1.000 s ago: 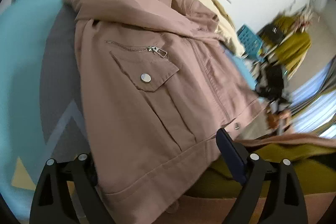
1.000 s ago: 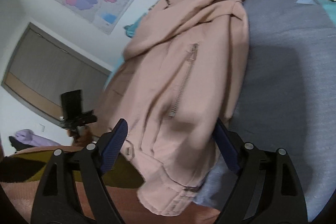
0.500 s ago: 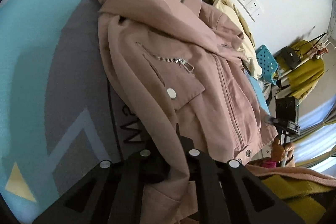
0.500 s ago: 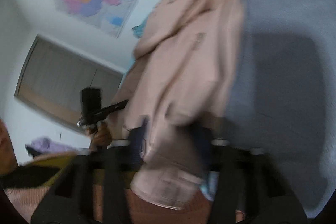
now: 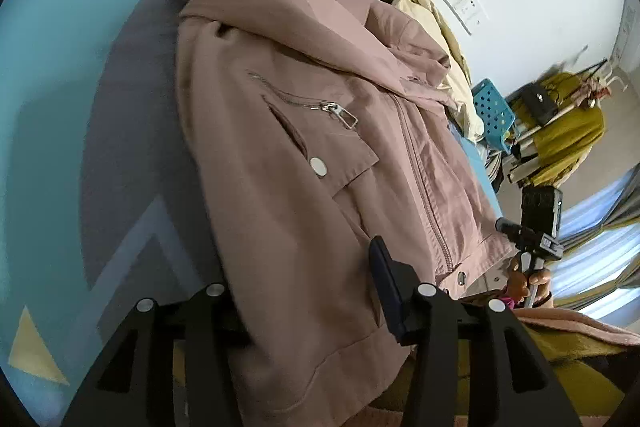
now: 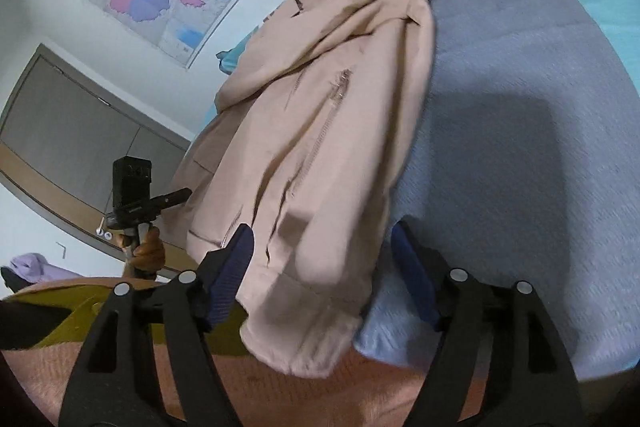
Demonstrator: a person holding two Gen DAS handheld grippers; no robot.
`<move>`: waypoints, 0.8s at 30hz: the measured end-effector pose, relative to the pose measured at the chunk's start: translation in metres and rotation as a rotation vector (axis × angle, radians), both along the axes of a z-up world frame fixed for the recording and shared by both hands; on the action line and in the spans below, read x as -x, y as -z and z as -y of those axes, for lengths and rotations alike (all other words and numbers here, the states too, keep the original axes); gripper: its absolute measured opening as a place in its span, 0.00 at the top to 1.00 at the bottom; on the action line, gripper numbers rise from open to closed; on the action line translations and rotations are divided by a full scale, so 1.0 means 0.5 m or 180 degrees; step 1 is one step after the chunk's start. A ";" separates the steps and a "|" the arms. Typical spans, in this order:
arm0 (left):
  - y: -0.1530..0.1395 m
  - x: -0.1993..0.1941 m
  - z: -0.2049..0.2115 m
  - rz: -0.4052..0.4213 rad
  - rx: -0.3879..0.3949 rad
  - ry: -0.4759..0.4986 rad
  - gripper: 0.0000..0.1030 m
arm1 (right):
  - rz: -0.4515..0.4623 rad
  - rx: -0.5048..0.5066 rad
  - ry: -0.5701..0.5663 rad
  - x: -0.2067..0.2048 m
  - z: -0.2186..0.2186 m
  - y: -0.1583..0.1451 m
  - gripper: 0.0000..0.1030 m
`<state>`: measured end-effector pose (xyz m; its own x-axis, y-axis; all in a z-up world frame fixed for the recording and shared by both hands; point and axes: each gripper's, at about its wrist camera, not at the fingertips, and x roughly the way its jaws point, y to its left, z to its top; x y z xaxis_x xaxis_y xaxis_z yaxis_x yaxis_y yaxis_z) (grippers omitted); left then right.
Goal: Fold large clothes
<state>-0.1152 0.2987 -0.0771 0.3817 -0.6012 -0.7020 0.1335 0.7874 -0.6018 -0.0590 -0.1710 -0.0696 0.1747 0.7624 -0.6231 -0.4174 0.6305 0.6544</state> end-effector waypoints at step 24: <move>-0.091 0.063 -0.059 0.0387 0.0011 -0.0312 0.98 | 0.0002 -0.0764 0.0039 0.041 0.023 -0.080 0.89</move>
<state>-0.1469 0.3281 -0.0315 0.5207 -0.5593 -0.6450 0.1284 0.7982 -0.5886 -0.0794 -0.1825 -0.0295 0.1850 0.8865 -0.4242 -0.4111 0.4619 0.7859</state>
